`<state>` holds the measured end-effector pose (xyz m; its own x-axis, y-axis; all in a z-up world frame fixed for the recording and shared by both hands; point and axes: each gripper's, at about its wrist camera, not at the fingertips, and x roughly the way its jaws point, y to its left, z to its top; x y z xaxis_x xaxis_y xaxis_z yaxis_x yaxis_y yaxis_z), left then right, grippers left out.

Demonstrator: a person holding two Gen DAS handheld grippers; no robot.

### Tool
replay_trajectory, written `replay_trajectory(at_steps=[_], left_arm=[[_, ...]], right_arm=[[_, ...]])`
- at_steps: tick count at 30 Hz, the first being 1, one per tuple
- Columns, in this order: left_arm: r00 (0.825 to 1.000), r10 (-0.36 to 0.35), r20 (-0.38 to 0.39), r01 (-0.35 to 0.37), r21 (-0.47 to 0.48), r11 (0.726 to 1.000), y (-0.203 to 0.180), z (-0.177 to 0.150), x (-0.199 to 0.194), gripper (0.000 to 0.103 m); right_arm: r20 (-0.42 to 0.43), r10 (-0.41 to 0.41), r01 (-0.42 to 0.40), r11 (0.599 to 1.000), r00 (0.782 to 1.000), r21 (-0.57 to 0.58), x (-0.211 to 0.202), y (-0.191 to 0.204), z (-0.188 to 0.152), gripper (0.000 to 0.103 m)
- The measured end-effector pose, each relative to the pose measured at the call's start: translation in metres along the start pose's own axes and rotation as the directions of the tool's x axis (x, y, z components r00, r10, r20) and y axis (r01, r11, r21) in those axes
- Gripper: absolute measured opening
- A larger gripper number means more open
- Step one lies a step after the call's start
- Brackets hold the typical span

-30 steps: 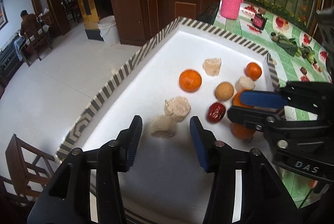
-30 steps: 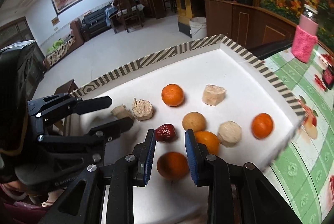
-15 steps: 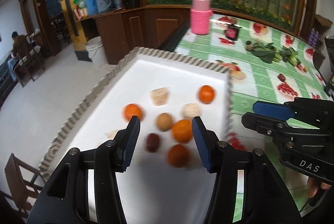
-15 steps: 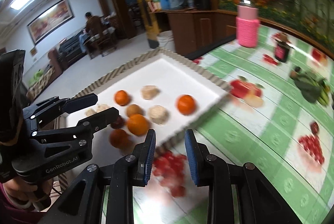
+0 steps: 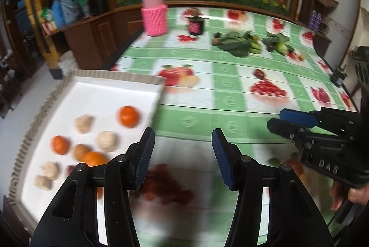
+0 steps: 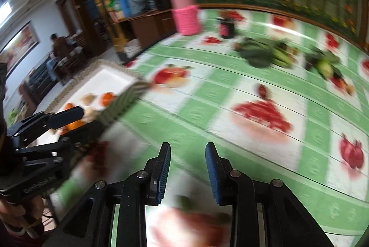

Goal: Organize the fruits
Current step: 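Move both grippers back over the tablecloth toward the remaining fruits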

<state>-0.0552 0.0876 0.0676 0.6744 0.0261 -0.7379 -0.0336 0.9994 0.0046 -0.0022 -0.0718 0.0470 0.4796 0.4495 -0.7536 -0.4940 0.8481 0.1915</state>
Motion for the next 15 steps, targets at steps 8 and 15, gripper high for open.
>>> replay_trajectory(at_steps=[8,15], left_arm=[[0.991,-0.111,-0.074,0.113,0.028,0.993,-0.054,0.021,0.035,0.052],[0.984,-0.152,-0.098,0.158,0.053,0.986,-0.08,0.025,0.048,0.052]], right_arm=[[-0.028,-0.153,0.156,0.974,0.988,0.167,-0.016,-0.103,-0.006,0.032],[-0.038,-0.283,0.281,0.91,0.958,0.304,-0.026,-0.194,0.012,0.032]])
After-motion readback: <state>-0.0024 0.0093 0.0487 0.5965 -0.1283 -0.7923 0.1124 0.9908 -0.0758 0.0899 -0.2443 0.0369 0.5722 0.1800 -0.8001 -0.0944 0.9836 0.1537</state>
